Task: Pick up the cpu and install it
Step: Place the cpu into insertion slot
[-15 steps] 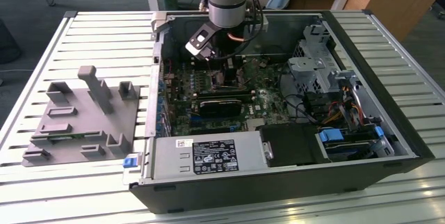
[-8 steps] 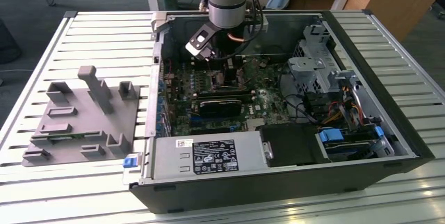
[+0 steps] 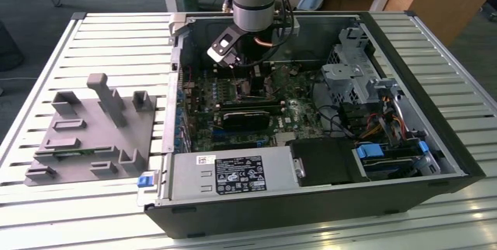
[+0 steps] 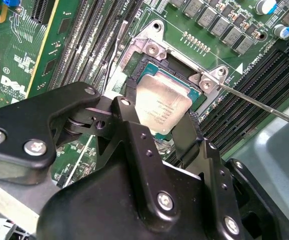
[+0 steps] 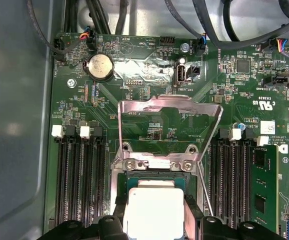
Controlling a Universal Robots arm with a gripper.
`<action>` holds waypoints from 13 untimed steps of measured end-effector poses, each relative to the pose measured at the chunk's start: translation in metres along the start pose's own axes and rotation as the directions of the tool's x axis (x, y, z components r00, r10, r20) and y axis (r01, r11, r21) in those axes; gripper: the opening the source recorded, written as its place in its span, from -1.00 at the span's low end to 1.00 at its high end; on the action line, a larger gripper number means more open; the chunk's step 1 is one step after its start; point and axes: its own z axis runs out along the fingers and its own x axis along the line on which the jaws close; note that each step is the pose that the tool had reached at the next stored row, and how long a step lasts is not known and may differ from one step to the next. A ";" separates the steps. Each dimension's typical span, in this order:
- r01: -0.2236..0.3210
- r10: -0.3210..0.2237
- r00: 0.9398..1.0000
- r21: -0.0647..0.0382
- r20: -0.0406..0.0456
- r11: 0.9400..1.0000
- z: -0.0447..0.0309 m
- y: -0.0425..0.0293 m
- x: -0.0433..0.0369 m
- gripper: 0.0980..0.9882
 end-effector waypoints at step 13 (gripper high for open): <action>0.000 0.000 1.000 0.000 -0.001 1.000 -0.0007 0.0001 -0.0040 -0.02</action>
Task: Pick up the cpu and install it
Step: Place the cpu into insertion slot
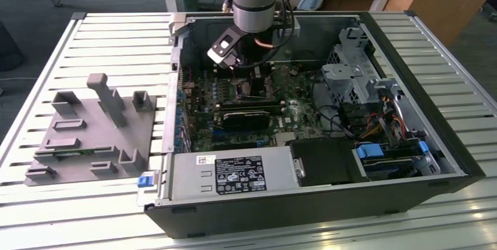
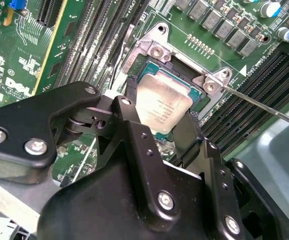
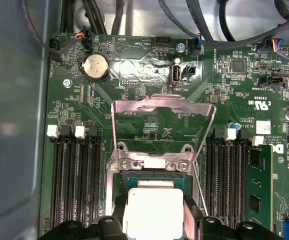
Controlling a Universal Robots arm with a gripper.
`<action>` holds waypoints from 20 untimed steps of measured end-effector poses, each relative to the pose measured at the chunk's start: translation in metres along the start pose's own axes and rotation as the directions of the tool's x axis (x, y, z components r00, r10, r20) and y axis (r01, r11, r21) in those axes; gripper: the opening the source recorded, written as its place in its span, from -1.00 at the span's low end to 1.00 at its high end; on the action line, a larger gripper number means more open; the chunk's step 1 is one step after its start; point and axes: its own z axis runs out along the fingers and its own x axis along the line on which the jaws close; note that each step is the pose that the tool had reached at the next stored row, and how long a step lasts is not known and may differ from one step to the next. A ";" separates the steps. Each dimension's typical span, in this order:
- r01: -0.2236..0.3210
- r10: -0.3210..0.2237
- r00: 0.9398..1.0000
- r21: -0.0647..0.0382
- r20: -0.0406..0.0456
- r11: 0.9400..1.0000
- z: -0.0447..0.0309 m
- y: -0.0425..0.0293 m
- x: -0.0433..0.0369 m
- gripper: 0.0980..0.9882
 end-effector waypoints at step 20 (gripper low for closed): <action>0.000 0.000 1.000 -0.001 -0.003 1.000 0.0030 0.0015 0.0001 0.00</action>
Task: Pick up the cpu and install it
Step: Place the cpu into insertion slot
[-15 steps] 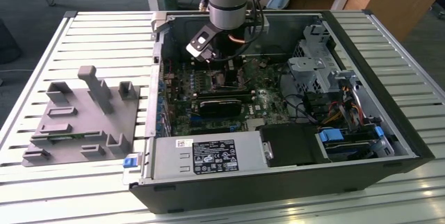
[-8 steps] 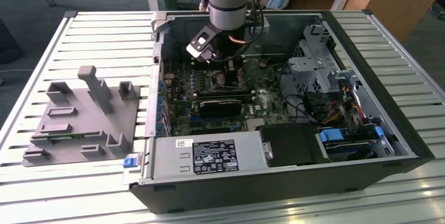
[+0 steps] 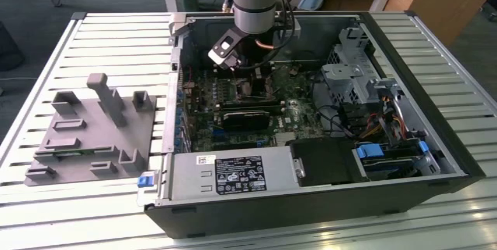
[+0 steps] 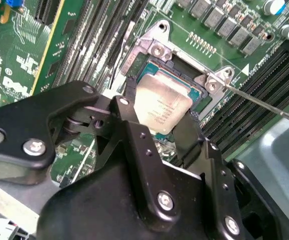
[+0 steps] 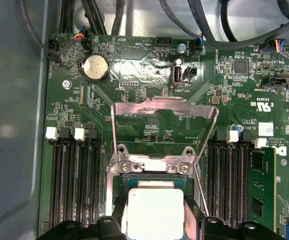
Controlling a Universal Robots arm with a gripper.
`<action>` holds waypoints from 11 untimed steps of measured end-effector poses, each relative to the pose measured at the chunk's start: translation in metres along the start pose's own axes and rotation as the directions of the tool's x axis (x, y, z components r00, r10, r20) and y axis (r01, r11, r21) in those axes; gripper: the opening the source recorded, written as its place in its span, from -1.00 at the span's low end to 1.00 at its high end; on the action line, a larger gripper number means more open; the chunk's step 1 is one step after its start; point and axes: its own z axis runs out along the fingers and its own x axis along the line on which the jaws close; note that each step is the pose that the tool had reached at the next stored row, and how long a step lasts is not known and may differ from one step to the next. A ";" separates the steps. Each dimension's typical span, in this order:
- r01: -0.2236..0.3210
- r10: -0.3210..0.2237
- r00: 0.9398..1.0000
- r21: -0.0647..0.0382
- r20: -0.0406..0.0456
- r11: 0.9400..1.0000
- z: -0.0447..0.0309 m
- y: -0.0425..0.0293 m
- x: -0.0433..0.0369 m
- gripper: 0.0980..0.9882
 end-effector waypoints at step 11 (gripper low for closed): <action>0.000 0.000 1.000 0.001 0.001 1.000 -0.0013 -0.0001 -0.0002 0.15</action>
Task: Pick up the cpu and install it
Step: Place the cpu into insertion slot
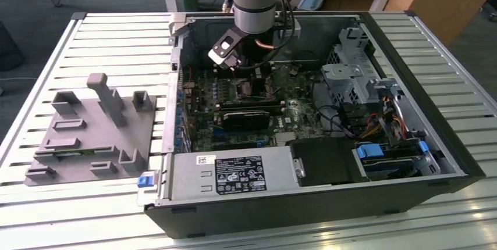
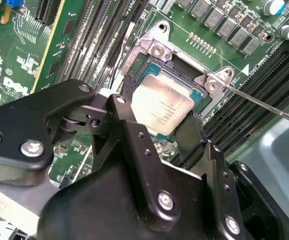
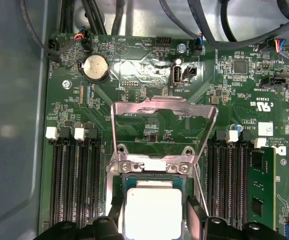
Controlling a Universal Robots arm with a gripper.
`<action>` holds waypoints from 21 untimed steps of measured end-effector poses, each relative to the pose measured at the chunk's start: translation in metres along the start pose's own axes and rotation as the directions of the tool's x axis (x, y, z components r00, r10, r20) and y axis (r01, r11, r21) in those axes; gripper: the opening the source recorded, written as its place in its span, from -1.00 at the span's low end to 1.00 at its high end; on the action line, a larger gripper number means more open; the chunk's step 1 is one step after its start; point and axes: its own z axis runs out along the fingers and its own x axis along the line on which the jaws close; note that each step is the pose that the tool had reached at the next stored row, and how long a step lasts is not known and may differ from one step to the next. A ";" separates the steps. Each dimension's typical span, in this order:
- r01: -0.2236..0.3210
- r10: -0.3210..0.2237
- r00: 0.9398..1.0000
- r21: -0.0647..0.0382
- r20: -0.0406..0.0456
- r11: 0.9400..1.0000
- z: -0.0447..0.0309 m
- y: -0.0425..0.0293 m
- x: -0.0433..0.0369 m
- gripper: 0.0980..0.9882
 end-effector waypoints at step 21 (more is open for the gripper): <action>0.000 0.000 1.000 0.000 0.000 1.000 -0.0222 0.0013 -0.0007 -0.98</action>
